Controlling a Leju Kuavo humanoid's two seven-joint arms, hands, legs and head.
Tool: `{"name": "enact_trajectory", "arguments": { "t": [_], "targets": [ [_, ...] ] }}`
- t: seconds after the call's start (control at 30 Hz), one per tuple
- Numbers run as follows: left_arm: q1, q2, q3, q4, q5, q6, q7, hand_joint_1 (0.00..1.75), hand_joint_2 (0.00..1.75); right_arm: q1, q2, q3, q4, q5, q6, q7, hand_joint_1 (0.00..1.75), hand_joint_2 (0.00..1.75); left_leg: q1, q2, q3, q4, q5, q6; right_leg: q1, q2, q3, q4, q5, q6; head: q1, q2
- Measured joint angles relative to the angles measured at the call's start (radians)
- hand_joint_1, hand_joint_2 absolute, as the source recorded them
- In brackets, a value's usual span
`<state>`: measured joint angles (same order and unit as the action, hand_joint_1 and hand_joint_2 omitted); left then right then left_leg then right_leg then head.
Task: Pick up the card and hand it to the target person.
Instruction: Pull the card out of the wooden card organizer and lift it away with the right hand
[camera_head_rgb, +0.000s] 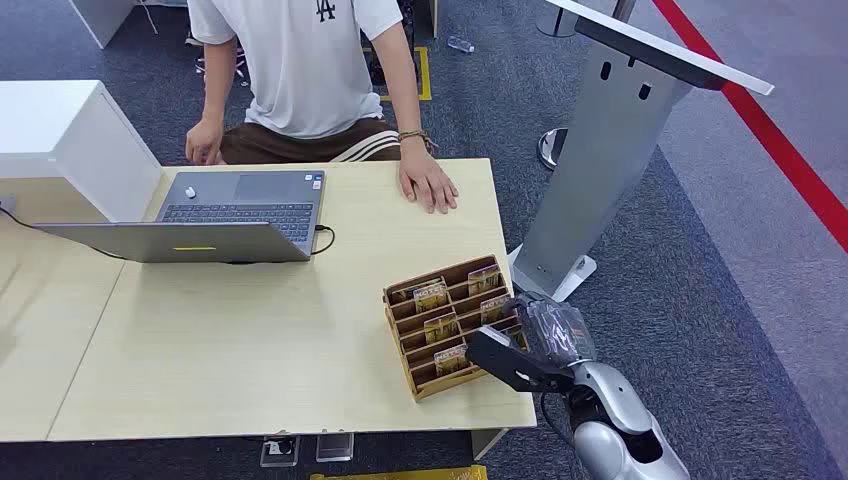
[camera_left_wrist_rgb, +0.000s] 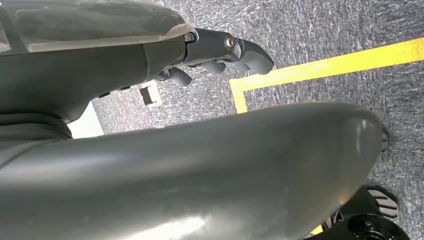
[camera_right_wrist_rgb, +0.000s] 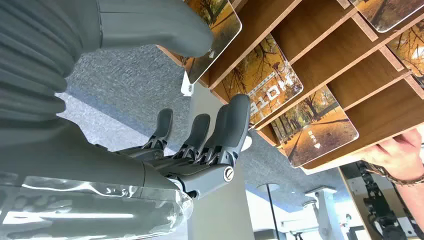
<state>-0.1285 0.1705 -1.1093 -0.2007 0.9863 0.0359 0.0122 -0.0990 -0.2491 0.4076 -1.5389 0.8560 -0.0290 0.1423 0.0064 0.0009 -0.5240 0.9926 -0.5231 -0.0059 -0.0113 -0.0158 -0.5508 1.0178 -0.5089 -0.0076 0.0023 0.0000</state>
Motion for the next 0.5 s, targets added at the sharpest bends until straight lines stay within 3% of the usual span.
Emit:
{"name": "enact_trajectory", "arguments": {
  "t": [0.23, 0.5],
  "targets": [
    [0.0, 0.0, 0.0, 0.0, 0.0, 0.0, 0.0, 0.0, 0.0, 0.0, 0.0, -0.001, 0.005, 0.0, 0.0, 0.0, 1.12, 1.75, 0.0, 0.0, 0.0, 0.0, 0.0, 0.0, 0.0, 0.0, 0.0, 0.0, 0.0, 0.0, 0.0, 0.0],
    [0.0, 0.0, 0.0, 0.0, 0.0, 0.0, 0.0, 0.0, 0.0, 0.0, 0.0, -0.001, 0.008, 0.0, 0.0, 0.0, 1.08, 1.75, 0.0, 0.0, 0.0, 0.0, 0.0, 0.0, 0.0, 0.0, 0.0, 0.0, 0.0, 0.0, 0.0, 0.0]
  ]
}}
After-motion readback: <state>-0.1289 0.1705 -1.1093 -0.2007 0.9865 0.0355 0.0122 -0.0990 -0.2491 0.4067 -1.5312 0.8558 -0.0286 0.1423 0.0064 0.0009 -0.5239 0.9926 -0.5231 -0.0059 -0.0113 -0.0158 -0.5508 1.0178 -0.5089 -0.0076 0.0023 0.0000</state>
